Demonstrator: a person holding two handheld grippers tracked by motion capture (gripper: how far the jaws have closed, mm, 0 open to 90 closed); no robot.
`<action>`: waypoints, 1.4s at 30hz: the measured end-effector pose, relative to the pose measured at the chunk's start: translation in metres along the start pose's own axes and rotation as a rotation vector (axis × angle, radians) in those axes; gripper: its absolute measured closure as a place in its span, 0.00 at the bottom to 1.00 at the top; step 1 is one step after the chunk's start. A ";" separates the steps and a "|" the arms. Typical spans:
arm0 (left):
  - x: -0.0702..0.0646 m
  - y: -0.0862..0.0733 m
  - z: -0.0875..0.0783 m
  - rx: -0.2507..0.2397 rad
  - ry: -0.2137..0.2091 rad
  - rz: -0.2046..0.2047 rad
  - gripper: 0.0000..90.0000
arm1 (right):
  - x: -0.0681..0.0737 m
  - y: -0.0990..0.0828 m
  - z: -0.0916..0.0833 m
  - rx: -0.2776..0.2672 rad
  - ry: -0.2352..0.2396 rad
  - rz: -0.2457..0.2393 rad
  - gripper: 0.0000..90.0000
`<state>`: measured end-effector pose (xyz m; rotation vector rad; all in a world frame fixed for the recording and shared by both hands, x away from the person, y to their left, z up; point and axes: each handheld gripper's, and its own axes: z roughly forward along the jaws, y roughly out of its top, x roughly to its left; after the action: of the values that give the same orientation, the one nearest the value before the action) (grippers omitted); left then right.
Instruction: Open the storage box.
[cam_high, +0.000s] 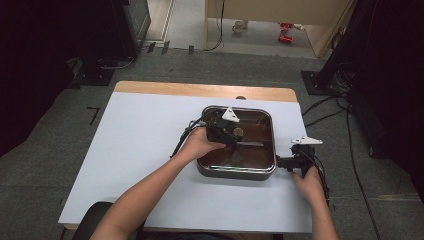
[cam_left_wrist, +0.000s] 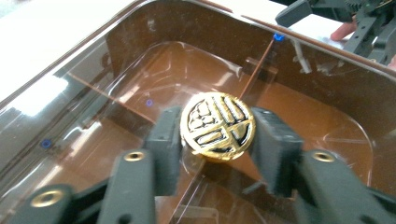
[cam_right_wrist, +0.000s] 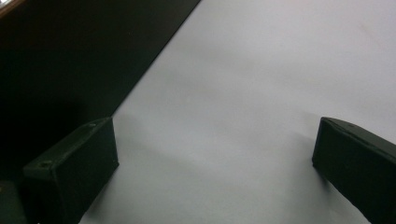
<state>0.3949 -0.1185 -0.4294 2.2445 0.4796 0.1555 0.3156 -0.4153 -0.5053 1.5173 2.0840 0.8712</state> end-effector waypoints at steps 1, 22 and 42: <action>0.000 0.000 0.000 -0.002 0.001 -0.001 0.65 | 0.000 0.000 0.000 0.000 0.000 0.000 0.00; -0.002 0.029 -0.054 -0.033 -0.017 -0.040 0.66 | 0.000 0.000 0.000 0.000 0.000 0.000 0.00; 0.007 0.015 -0.121 -0.040 0.019 -0.089 0.66 | 0.000 0.000 0.000 -0.003 0.000 0.001 0.00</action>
<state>0.3738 -0.0391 -0.3388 2.1794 0.5810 0.1393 0.3157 -0.4153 -0.5053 1.5165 2.0815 0.8743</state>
